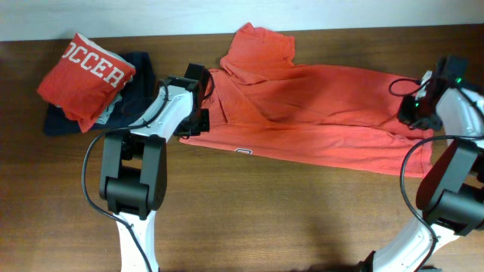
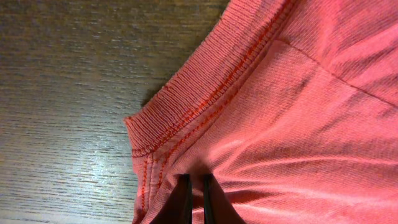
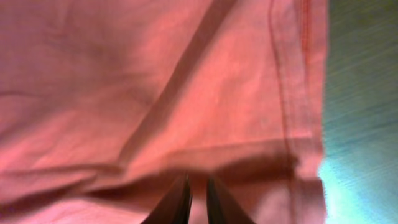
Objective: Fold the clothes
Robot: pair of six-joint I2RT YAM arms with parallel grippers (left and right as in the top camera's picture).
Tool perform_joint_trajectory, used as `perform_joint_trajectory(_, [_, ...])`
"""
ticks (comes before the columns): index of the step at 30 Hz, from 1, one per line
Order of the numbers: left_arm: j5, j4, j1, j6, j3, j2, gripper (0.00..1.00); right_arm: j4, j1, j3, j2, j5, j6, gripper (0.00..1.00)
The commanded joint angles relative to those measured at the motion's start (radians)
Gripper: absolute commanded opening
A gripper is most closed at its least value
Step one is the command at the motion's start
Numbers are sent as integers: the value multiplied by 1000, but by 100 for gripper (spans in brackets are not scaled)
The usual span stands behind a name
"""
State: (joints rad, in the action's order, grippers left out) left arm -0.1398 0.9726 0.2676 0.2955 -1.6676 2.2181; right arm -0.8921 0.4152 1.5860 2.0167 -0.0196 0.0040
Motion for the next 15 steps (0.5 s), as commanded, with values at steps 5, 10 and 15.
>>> perform_joint_trajectory(5, [-15,-7,-9,3,6,28,9,-204,16,63,-22,-19,21,13])
perform_joint_trajectory(10, [-15,-7,-9,2,6,28,9,-146,38,-51,-15,-19,24,4])
perform_joint_trajectory(15, [-15,-7,-9,2,6,28,9,-40,57,-117,-15,-19,24,4])
